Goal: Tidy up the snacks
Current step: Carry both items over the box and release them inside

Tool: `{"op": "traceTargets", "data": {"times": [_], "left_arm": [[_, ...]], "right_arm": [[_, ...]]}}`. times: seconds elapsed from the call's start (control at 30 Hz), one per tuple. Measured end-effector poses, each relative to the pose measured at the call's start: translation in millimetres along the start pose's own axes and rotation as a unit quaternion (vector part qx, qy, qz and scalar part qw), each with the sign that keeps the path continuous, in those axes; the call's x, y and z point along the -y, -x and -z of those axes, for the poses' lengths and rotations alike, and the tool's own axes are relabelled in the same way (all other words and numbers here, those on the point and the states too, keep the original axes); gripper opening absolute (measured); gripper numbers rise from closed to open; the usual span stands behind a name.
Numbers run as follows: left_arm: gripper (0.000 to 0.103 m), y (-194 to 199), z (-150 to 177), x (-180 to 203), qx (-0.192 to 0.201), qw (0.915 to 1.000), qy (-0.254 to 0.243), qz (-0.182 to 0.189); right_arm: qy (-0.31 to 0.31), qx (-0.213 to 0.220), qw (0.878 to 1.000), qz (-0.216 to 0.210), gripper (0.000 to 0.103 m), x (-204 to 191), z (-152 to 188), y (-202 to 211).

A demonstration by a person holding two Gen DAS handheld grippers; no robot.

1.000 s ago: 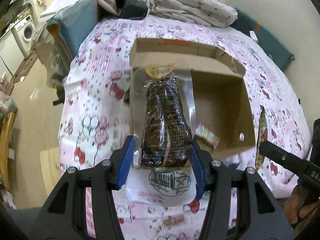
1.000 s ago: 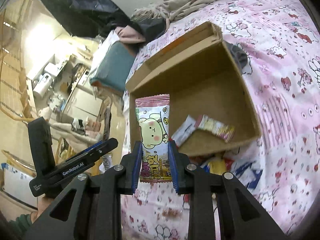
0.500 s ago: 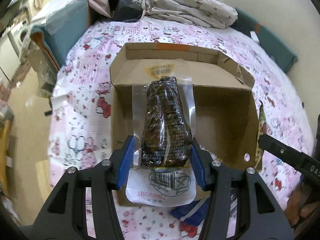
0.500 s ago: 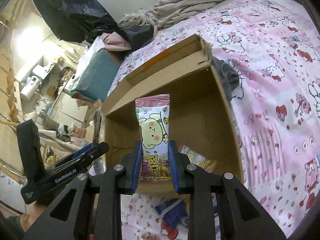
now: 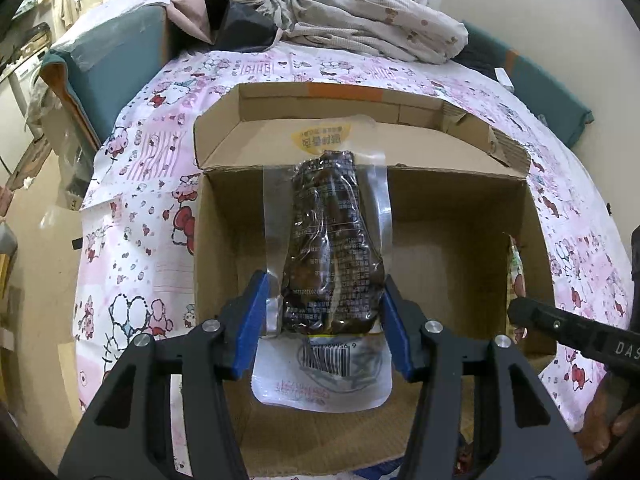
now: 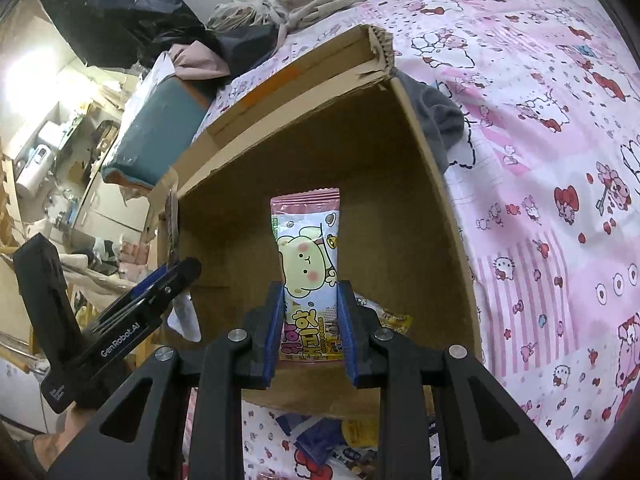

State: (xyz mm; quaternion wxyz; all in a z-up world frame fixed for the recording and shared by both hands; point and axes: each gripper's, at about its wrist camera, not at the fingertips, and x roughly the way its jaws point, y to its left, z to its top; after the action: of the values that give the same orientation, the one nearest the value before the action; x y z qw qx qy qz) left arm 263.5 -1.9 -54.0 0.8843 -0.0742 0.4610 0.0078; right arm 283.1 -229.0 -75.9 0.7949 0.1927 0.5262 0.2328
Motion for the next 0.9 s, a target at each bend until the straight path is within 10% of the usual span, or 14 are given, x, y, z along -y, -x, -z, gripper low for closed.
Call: {"op": "traceTargets", "data": {"times": [0.73,0.9], "left_arm": [[0.058,-10.1,7.0,10.9,-0.025,0.9996,-0.013,0.000],[0.068,-6.1,6.9,17.1,-0.029,0.9993,-0.022,-0.007]], "right_arm": [[0.007,-0.008,1.000,0.004,0.032,-6.6,1.9,-6.3],[0.006,0.012,1.000,-0.004,0.063,-6.4,-1.1,1.4]]}}
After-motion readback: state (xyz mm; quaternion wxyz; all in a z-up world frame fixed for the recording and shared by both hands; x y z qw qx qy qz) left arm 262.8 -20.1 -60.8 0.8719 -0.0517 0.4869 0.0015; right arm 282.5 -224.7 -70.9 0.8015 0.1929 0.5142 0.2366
